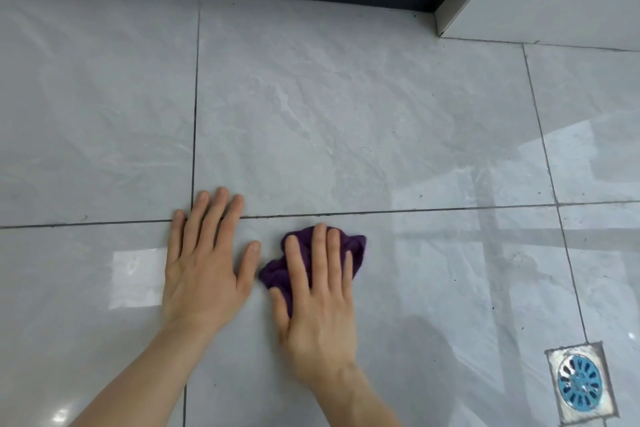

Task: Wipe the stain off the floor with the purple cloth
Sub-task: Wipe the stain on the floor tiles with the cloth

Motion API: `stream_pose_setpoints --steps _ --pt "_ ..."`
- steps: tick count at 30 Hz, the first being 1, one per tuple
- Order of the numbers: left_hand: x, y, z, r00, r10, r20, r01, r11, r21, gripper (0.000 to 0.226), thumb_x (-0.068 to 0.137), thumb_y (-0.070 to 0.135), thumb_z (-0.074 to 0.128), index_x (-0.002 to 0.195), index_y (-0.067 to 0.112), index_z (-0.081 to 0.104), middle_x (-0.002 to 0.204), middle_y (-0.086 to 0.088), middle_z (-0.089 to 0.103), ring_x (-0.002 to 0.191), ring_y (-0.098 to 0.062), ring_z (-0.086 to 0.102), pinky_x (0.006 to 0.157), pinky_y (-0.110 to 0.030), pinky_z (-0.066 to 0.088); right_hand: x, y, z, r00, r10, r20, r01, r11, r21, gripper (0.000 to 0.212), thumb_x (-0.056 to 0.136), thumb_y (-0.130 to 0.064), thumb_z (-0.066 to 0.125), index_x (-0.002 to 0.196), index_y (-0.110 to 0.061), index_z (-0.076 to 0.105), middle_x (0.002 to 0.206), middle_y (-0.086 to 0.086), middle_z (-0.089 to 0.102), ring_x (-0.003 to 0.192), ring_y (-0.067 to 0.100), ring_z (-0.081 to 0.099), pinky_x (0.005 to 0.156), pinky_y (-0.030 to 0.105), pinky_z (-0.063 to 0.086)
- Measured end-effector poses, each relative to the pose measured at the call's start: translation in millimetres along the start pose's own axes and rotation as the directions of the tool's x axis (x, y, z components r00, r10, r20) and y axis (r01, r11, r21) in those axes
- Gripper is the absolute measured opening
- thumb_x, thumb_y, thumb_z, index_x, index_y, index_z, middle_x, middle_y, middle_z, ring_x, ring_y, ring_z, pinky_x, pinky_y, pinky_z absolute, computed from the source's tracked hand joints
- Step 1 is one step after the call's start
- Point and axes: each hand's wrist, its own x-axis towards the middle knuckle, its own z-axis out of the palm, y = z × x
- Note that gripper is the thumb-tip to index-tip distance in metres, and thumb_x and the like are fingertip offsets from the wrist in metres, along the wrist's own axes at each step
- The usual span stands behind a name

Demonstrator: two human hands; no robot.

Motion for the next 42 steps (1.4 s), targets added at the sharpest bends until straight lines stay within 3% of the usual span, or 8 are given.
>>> stream_pose_setpoints --steps 14,18,22,25,29,31,37,42 --pt "-1 -5 -13 0.999 0.035 0.004 -0.033 0.974 -0.222 0.066 0.099 0.048 0.039 0.158 0.02 0.031 0.168 0.002 0.028 0.158 -0.015 0.014 0.129 -0.048 0.01 -3 27 -23 0.958 -0.273 0.088 0.273 0.962 0.02 0.072 0.101 -0.054 0.045 0.16 -0.025 0.015 0.17 0.005 0.01 0.157 0.021 0.006 0.122 0.051 0.025" --pt "-6 12 -31 0.972 0.235 0.025 -0.219 0.933 -0.286 0.067 0.095 0.045 0.051 0.156 0.021 0.034 0.164 0.006 0.034 0.156 -0.011 0.021 0.128 -0.039 0.014 3 38 -44 0.986 -0.164 0.041 0.162 0.986 0.044 0.099 0.089 -0.067 0.056 0.159 -0.012 0.013 0.169 0.006 0.012 0.157 0.02 0.003 0.126 0.046 0.018" --pt "-9 38 -41 0.844 0.495 0.205 -0.426 0.852 -0.305 0.083 0.088 0.051 0.058 0.16 0.028 0.023 0.168 0.015 0.022 0.156 -0.003 0.01 0.128 -0.034 0.013 9 53 -54 0.974 -0.199 0.107 0.195 0.98 0.041 0.107 0.081 -0.074 0.059 0.159 -0.012 0.019 0.169 0.003 0.015 0.157 0.015 0.004 0.125 0.044 0.02" --pt "-14 47 -32 0.801 0.52 0.297 -0.448 0.849 -0.278 0.087 0.087 0.058 0.057 0.161 0.032 0.02 0.169 0.017 0.014 0.156 -0.002 0.011 0.127 -0.028 0.018 8 64 -56 0.976 -0.201 0.089 0.194 0.977 0.084 0.1 0.08 -0.071 0.062 0.156 -0.015 0.029 0.165 0.001 0.029 0.155 0.016 0.018 0.124 0.037 0.026" --pt "-30 50 -24 0.816 0.526 0.239 -0.489 0.849 -0.2 0.072 0.082 0.047 0.074 0.146 0.024 0.049 0.151 0.007 0.052 0.134 -0.011 0.053 0.111 -0.028 0.045 -1 68 -53 0.977 -0.215 -0.009 0.214 0.97 0.111 0.069 0.086 -0.055 0.07 0.142 -0.018 0.053 0.141 -0.005 0.057 0.132 0.017 0.049 0.108 0.032 0.044" --pt "-37 52 -18 0.813 0.562 0.151 -0.547 0.827 -0.129 0.063 0.074 0.028 0.083 0.133 0.018 0.062 0.134 0.004 0.066 0.119 -0.016 0.064 0.108 -0.031 0.047 -8 66 -50 0.969 -0.244 -0.03 0.246 0.964 0.104 0.053 0.084 -0.035 0.076 0.131 -0.019 0.06 0.124 -0.008 0.063 0.111 0.017 0.057 0.092 0.032 0.049" --pt "-63 60 -17 0.836 0.529 0.141 -0.543 0.836 0.078 0.052 0.054 0.01 0.083 0.102 0.017 0.065 0.084 0.005 0.063 0.078 -0.022 0.058 0.084 -0.032 0.043 -25 56 -44 0.968 -0.248 0.04 0.245 0.967 0.07 0.05 0.066 0.001 0.065 0.11 -0.023 0.066 0.094 -0.006 0.061 0.077 0.017 0.051 0.064 0.026 0.047" --pt "-67 63 -36 0.842 0.41 0.35 -0.391 0.912 -0.127 0.051 0.064 0.024 0.086 0.107 0.03 0.059 0.091 0.013 0.066 0.084 -0.014 0.062 0.073 -0.024 0.051 -28 56 -65 0.944 -0.195 0.267 0.155 0.974 0.164 0.026 0.062 -0.006 0.07 0.082 -0.02 0.062 0.081 -0.002 0.057 0.063 0.021 0.048 0.055 0.035 0.043"
